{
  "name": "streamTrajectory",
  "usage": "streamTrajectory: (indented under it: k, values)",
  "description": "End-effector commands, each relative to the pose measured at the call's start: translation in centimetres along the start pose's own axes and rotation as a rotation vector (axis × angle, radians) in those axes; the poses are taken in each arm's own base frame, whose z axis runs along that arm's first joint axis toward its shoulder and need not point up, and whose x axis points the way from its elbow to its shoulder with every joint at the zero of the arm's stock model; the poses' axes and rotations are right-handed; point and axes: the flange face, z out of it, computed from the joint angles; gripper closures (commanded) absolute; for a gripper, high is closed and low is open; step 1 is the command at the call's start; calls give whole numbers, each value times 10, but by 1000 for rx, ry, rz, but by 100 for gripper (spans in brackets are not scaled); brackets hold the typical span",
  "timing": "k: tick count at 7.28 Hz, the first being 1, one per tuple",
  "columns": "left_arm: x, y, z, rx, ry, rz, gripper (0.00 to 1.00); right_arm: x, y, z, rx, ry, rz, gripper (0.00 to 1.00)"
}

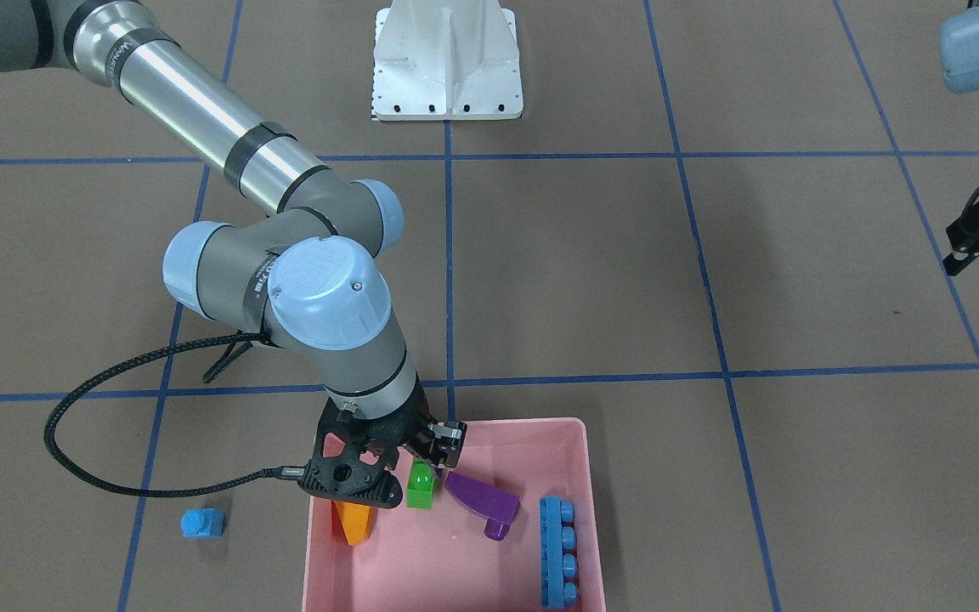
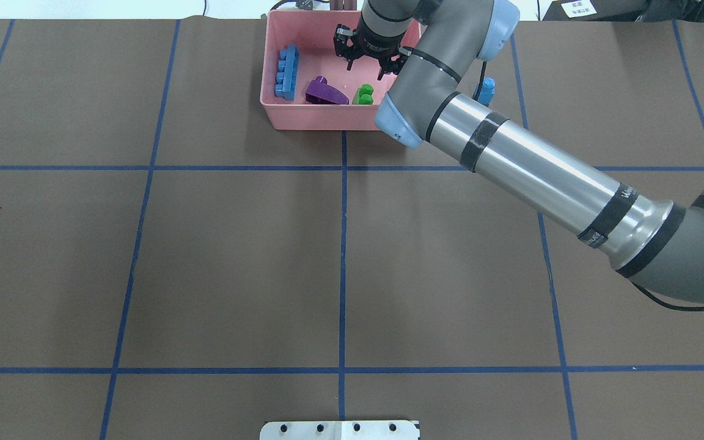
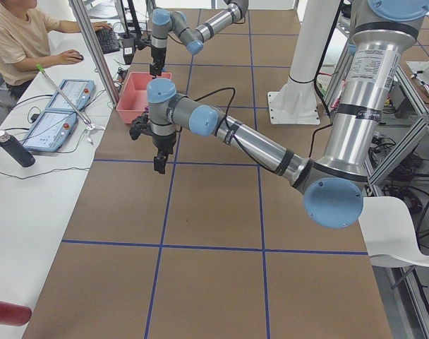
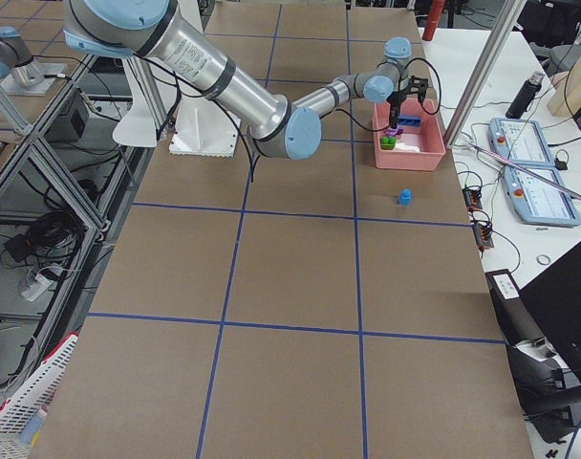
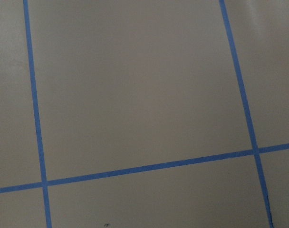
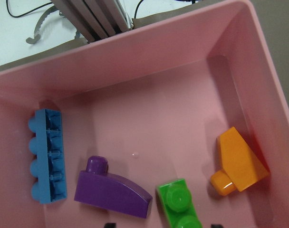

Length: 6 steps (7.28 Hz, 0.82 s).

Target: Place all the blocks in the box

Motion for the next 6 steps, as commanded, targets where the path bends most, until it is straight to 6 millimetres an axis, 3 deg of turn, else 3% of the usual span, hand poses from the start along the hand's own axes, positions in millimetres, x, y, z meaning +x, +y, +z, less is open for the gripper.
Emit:
streamTrajectory:
  k: [1,3,4,6]
  values:
    - [-16,36,0,-22,21,5,0,87,-63,-70,-63,-7,-8,0]
    - [-20,57,-1,-28,21,-1,0,174,-66,-26,-101,81,-123,0]
    - [-21,66,-7,-24,35,-5,0,218,-51,10,-137,132,-137,0]
    - [-19,75,-11,-29,66,-7,0,234,-39,55,-105,187,-167,0]
